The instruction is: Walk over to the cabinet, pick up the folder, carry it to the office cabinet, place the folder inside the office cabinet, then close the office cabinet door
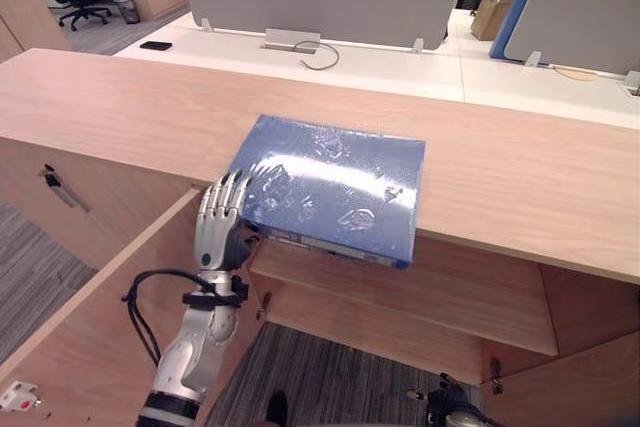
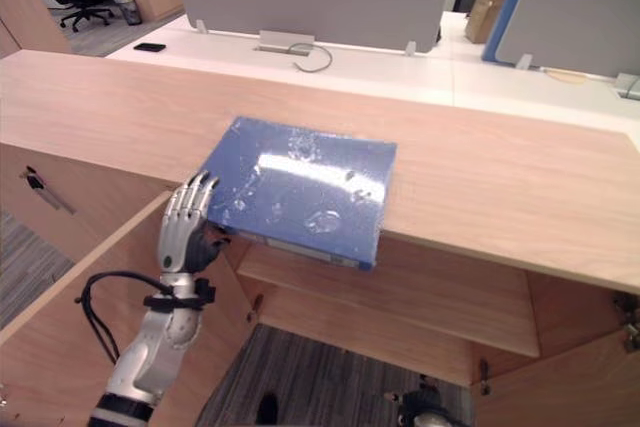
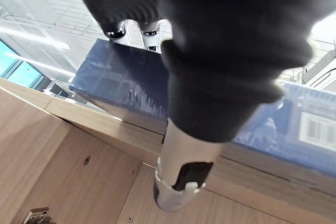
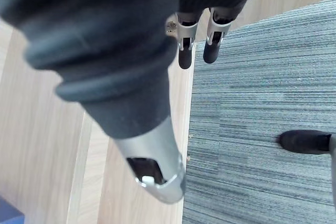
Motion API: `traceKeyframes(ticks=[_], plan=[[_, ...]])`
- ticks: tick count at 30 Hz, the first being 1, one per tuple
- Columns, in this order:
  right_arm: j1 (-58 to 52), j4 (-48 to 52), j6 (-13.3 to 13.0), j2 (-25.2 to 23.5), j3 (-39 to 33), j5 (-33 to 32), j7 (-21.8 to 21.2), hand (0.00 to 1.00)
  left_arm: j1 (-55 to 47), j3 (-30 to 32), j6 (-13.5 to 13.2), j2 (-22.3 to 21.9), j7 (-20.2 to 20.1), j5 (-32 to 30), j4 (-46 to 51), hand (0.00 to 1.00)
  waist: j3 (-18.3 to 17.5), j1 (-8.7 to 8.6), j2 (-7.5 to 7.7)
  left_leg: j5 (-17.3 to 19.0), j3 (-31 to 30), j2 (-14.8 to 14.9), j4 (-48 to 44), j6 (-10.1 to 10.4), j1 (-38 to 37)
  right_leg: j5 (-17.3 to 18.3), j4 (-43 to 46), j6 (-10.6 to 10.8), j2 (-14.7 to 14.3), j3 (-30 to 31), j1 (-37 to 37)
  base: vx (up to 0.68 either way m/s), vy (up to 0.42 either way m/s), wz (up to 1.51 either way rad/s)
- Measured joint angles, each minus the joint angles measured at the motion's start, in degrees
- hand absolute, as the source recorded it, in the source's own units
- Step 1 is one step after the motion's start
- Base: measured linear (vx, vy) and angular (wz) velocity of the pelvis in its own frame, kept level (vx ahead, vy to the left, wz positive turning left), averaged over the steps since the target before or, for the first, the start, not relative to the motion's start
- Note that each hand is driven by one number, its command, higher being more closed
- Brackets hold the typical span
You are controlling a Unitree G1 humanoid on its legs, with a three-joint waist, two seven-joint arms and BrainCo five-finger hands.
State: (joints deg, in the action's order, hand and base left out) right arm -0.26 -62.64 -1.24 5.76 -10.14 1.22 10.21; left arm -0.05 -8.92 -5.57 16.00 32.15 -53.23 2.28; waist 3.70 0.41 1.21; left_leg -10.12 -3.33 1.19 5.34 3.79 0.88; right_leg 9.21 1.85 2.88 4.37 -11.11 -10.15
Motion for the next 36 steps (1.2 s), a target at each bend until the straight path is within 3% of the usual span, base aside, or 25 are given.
traceKeyframes(ticks=[17,18,36], plan=[[0.57,-0.02,0.04,0.05,-0.05,0.12,0.04,0.0,4.76,-0.56,1.31,-0.23,0.63,0.42,-3.78,0.0,0.25,-0.75,-0.68,0.59,0.81,0.02,0.02,0.12,-1.07,-0.01,-0.59,0.01,0.08,0.69,-0.99,0.0,0.0,-0.01],[0.59,-0.02,0.04,0.05,-0.05,0.12,0.04,0.0,5.06,-0.79,1.39,-0.23,0.66,0.61,-4.2,1.0,0.26,-0.75,-0.68,0.61,0.86,0.02,0.02,0.12,-1.07,-0.01,-0.6,0.01,0.08,0.7,-0.99,0.0,0.0,0.0],[0.67,-0.1,0.16,0.05,0.01,0.13,0.74,0.0,7.79,-2.59,0.61,-1.81,2.83,2.81,-4.37,1.0,0.15,-0.99,-0.75,1.39,2.8,-0.09,0.01,-0.04,-1.98,-0.03,-0.55,0.05,0.28,2.47,-1.1,0.0,0.004,-0.05]])
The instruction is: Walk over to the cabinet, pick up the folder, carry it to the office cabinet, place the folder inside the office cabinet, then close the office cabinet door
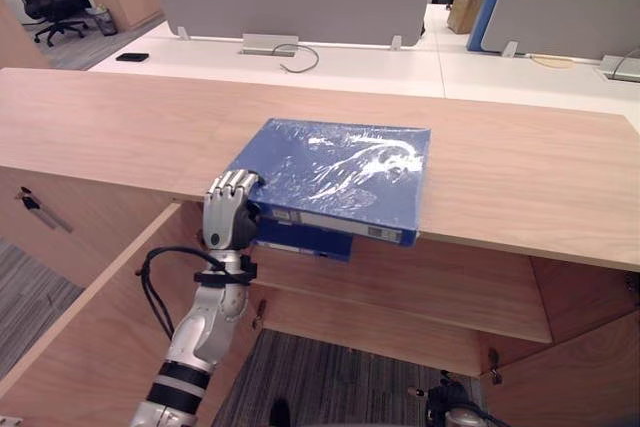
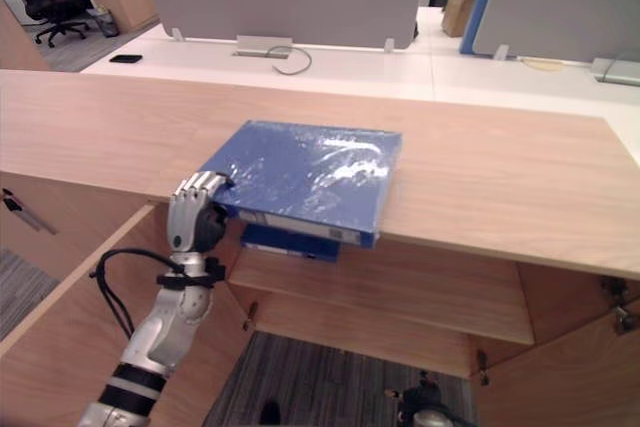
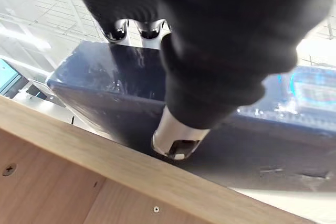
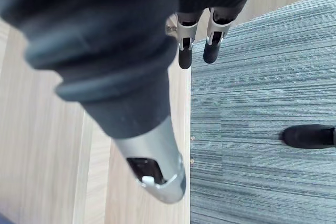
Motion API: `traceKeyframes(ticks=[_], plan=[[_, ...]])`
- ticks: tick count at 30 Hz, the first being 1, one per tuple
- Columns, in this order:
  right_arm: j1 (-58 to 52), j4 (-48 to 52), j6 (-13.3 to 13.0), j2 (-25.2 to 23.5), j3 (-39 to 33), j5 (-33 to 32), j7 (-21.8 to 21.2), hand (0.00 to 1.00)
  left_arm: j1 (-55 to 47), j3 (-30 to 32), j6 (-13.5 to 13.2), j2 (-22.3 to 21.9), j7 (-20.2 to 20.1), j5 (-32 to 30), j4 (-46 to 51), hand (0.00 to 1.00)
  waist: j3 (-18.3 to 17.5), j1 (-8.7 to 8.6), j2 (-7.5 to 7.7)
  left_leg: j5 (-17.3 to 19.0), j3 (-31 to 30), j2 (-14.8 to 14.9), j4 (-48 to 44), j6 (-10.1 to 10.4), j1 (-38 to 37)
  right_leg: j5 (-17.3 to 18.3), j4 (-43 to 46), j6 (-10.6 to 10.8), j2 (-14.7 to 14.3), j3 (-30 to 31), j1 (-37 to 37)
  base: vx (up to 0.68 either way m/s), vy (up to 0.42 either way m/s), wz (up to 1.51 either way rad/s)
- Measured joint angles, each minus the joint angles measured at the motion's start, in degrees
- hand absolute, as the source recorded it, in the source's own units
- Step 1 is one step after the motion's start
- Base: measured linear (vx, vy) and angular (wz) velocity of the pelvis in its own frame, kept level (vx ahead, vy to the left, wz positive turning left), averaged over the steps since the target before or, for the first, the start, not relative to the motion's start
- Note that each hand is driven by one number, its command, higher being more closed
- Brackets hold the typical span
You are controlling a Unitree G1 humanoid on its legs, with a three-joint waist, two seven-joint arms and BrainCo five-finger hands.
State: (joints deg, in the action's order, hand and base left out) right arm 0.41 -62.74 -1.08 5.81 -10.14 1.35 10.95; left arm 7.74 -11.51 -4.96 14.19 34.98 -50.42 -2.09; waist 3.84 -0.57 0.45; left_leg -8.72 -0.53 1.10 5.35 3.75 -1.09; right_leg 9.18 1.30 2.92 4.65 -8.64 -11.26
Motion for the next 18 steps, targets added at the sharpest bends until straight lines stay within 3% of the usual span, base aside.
traceKeyframes(ticks=[5,7,9,10,11,13,14,18], plan=[[-0.48,-0.04,0.04,0.04,0.07,-0.19,0.6,0.0,-4.46,-5.56,-0.54,-1.85,-0.65,4.32,7.13,1.0,-0.01,0.01,-0.03,0.36,0.83,0.12,0.0,0.03,0.02,0.0,0.0,0.0,0.04,1.06,0.49,0.0,0.004,-0.1],[-1.5,-0.06,0.04,0.15,0.08,-0.54,0.62,0.0,-7.74,-10.69,-2.22,-1.61,-3.76,9.81,13.4,1.0,-0.22,0.08,-0.1,0.48,1.43,0.38,-0.02,0.03,0.34,-0.02,0.23,0.01,0.24,1.71,1.18,0.01,0.01,-0.17],[-1.9,-0.07,0.46,0.89,-0.04,-2.49,0.43,0.0,-11.09,-14.83,-8.41,-1.17,-15.16,28.45,20.39,1.0,-0.68,0.12,-0.98,0.57,3.17,0.46,-0.08,-0.05,1.17,-0.21,0.92,0.22,0.09,3.64,3.28,0.01,0.025,-0.39],[-1.9,-0.07,0.71,1.07,-0.1,-2.72,0.37,0.0,-11.18,-15.8,-9.67,-0.84,-18.27,34.95,20.57,1.0,-0.81,0.06,-1.27,0.62,3.31,0.46,-0.07,-0.11,1.05,-0.3,0.91,0.24,0.1,4.18,3.37,0.02,0.013,-0.39],[-2.29,-0.05,1.09,1.34,-0.07,-3.99,-0.08,0.0,-11.23,-17.19,-10.6,0.23,-24.48,49.19,20.56,1.0,-1.16,-0.54,-1.77,0.71,3.69,0.48,-0.05,-0.14,0.75,-0.4,0.92,0.33,0.19,4.82,3.41,0.0,0.004,-0.3],[-2.85,-0.05,1.11,1.5,-0.03,-6.92,-1.46,0.0,-11.44,-17.39,-10.67,1.4,-31.19,68.21,20.57,1.0,-1.57,-1.33,-2.44,0.94,4.62,0.89,-0.03,-0.09,0.65,-0.82,0.95,0.33,0.0,6.29,4.09,-0.03,0.006,-0.41],[-3.17,-0.03,1.12,1.35,0.03,-8.0,-2.22,0.0,-11.7,-16.51,-10.58,1.39,-33.32,76.8,20.57,1.0,-1.61,-1.36,-2.51,1.08,5.55,1.3,-0.03,-0.08,0.68,-1.18,0.94,0.27,-0.3,7.44,4.66,-0.04,0.008,-0.45],[-5.87,4.08,0.65,0.83,0.17,-12.18,-3.12,0.0,-14.48,-13.22,-10.01,0.49,-36.27,93.7,20.57,1.0,-1.66,-1.68,-2.55,1.52,8.53,2.18,-0.02,0.06,0.89,-2.02,0.93,0.24,-0.81,10.87,6.84,-0.06,0.014,-0.46]])
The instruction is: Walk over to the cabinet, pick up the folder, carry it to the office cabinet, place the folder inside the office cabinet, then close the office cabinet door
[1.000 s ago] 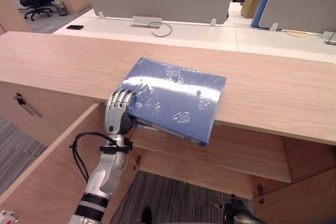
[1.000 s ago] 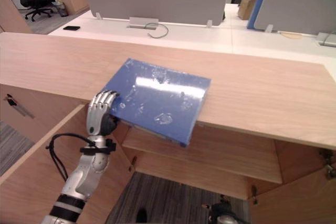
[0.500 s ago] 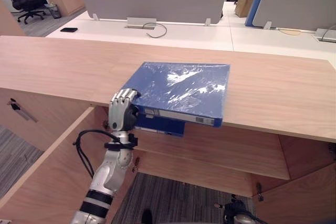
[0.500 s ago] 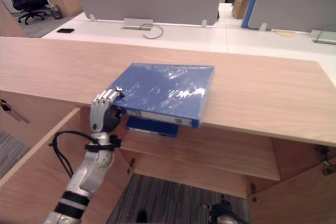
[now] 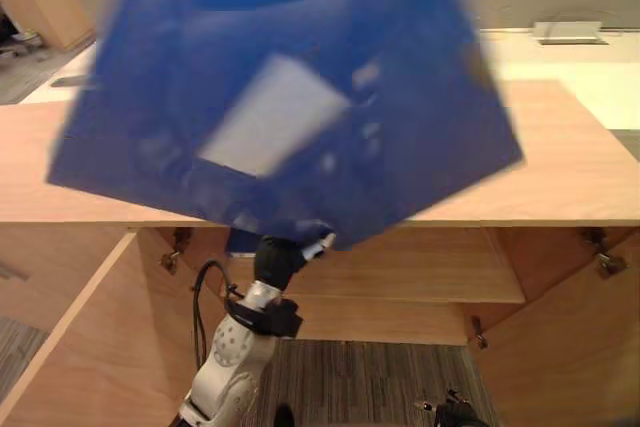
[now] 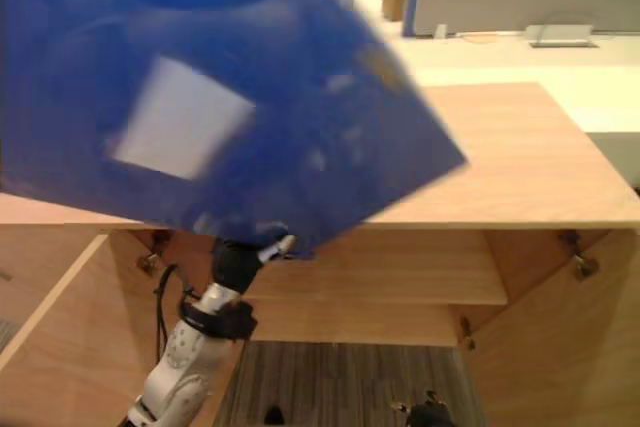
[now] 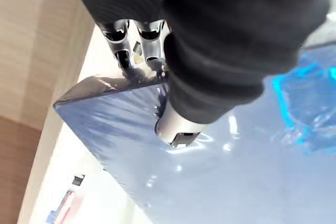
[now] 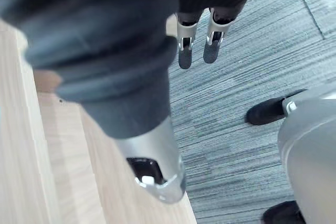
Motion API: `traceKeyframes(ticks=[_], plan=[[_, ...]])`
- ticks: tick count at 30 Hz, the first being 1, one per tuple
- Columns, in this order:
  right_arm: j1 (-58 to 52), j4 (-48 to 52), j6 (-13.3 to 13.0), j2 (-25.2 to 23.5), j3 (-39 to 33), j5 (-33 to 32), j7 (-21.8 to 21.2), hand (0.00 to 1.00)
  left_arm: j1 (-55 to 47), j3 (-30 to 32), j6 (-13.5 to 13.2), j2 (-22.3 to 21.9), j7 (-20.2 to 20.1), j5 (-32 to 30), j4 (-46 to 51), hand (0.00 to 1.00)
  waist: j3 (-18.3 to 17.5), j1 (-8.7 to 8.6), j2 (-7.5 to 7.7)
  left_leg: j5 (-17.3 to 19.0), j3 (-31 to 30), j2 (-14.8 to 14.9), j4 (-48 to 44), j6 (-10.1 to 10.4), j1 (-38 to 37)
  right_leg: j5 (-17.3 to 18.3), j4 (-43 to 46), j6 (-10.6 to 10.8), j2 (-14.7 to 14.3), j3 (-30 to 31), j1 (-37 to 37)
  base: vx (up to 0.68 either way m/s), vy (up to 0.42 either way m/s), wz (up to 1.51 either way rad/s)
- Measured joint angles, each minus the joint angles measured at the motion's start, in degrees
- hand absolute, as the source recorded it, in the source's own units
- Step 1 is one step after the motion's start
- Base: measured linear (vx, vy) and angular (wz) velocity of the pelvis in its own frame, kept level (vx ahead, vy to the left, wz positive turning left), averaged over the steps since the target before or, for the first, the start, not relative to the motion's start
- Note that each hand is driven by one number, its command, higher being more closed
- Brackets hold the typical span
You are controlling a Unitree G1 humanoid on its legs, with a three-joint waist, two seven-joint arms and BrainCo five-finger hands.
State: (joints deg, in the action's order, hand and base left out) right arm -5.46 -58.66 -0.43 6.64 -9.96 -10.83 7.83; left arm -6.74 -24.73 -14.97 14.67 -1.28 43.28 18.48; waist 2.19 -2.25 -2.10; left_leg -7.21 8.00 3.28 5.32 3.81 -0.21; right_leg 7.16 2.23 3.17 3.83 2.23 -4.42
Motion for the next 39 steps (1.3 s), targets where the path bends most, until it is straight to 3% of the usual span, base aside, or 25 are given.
traceKeyframes(ticks=[4,12,15,22,27,31,33,39], plan=[[-6.49,11.6,-2.12,-1.02,0.07,-5.48,-0.04,0.0,-5.07,1.76,0.95,-1.5,-0.46,7.96,-0.01,1.0,-0.09,-0.4,0.05,0.98,5.07,0.25,-0.02,-0.04,0.13,-1.0,0.19,0.51,0.0,5.21,2.83,-0.03,0.052,-0.6],[-17.0,32.77,-6.0,-5.86,-0.5,-11.11,1.71,0.0,-9.16,5.39,2.17,-3.46,-0.15,6.36,-0.01,1.0,-0.26,-4.27,0.19,2.32,14.54,1.02,-0.3,-0.14,-0.22,-3.91,0.03,1.52,-1.04,14.8,7.48,0.0,0.03,-0.71],[-19.97,41.79,-6.73,-8.85,-2.34,-12.24,3.78,0.0,-9.62,6.99,2.17,-4.88,0.88,3.24,-0.01,1.0,-0.25,-4.53,0.21,3.56,17.46,1.52,-0.27,0.02,-1.87,-4.65,0.05,1.82,-1.77,17.75,7.56,-0.05,0.003,-0.58],[-23.28,68.6,-9.94,-11.03,-3.01,-7.2,11.3,0.0,-10.57,7.65,2.18,-6.98,4.69,-6.19,0.01,1.0,-0.48,-4.77,0.0,4.2,20.25,1.78,-0.07,0.1,-3.97,-5.26,0.63,2.21,-2.78,21.48,7.61,-0.04,-0.02,-0.28],[-19.82,83.5,-11.12,-10.33,-4.4,0.52,13.13,0.0,-10.44,7.71,2.2,-7.15,4.89,-9.59,-0.01,1.0,-0.83,-4.79,0.09,4.16,20.3,1.66,-0.28,0.15,-3.95,-5.89,0.17,2.56,-2.73,21.84,7.67,0.01,-0.013,-0.07],[-9.14,86.11,-13.49,-6.55,-4.43,0.96,12.58,0.0,-8.49,8.22,2.29,-7.12,4.06,-11.47,-1.63,1.0,-1.58,-4.31,0.12,4.06,19.56,1.33,-0.31,0.08,-3.89,-6.42,-0.36,3.19,-2.4,21.8,7.47,0.01,-0.002,-0.01],[-3.54,85.99,-14.37,-4.26,-3.38,0.48,11.14,0.0,-6.37,8.87,2.67,-7.22,3.4,-12.31,-3.9,1.0,-1.83,-3.27,-0.03,3.98,18.92,0.92,-0.3,-0.13,-3.8,-6.72,-0.99,3.35,-1.94,21.76,7.22,0.01,0.004,0.03],[4.83,82.51,-14.84,0.94,2.14,-5.88,5.39,0.0,-5.17,10.42,3.57,-7.2,2.32,-13.3,-5.63,1.0,-1.89,-1.26,-0.01,3.27,16.89,0.16,-0.29,-0.82,-3.08,-6.75,-0.99,3.37,-1.31,21.16,7.14,0.03,0.011,0.09]])
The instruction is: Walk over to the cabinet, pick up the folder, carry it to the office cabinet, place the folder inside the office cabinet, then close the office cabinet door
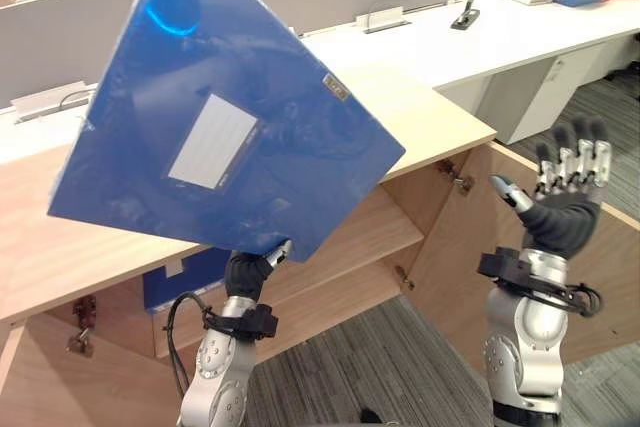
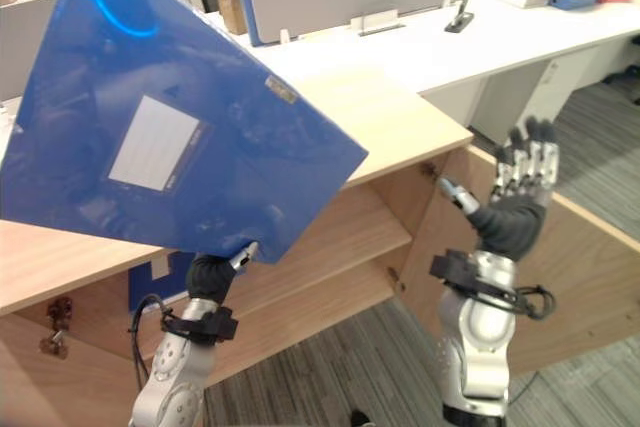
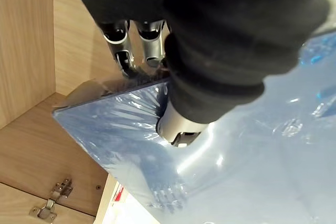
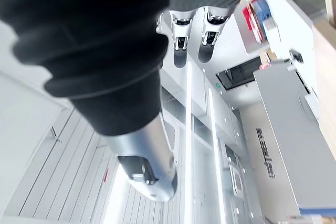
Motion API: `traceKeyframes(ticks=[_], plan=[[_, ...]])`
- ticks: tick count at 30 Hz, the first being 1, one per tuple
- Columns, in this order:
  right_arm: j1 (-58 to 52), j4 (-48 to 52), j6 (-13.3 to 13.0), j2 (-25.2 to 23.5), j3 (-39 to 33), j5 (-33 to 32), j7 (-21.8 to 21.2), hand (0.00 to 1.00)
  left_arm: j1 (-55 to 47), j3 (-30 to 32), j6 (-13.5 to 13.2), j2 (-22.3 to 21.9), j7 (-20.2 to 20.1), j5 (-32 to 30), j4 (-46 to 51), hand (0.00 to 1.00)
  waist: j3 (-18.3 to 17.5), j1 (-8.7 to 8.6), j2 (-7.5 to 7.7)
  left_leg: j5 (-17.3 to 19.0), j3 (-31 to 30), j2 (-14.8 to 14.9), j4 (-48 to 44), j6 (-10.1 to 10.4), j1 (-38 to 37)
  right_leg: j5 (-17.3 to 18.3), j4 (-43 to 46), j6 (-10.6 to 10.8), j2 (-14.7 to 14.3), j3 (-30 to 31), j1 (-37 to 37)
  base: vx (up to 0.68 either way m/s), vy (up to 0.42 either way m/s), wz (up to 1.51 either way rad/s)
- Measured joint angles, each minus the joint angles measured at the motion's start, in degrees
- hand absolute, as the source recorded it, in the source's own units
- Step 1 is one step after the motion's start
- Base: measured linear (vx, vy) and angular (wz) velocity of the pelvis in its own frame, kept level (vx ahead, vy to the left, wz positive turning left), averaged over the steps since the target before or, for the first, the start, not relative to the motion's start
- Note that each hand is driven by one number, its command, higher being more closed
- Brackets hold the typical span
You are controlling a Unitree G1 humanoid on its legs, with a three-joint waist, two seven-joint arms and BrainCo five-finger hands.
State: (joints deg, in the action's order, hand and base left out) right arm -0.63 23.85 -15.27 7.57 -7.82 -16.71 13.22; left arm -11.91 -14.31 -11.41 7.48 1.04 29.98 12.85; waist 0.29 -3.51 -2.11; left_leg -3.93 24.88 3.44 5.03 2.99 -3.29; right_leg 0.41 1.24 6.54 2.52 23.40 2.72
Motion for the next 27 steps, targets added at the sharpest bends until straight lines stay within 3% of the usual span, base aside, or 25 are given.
traceKeyframes(ticks=[12,27], plan=[[10.53,-12.53,1.12,7.99,9.93,-13.75,-10.85,0.0,0.33,-1.28,0.84,0.56,-2.9,0.08,-1.87,1.0,-0.23,1.68,0.18,-0.86,-2.35,-0.77,0.3,-0.69,0.39,0.0,0.15,0.05,1.01,-2.56,-0.57,0.01,0.02,0.1],[20.68,-22.36,2.93,16.08,20.2,-16.12,-16.01,0.0,0.25,-3.64,0.77,2.84,-4.36,1.95,-1.87,1.0,-1.78,3.85,0.64,-3.02,-5.93,-1.01,0.37,-1.09,2.4,0.01,0.43,-0.03,1.43,-6.12,0.0,0.0,0.022,0.13]])
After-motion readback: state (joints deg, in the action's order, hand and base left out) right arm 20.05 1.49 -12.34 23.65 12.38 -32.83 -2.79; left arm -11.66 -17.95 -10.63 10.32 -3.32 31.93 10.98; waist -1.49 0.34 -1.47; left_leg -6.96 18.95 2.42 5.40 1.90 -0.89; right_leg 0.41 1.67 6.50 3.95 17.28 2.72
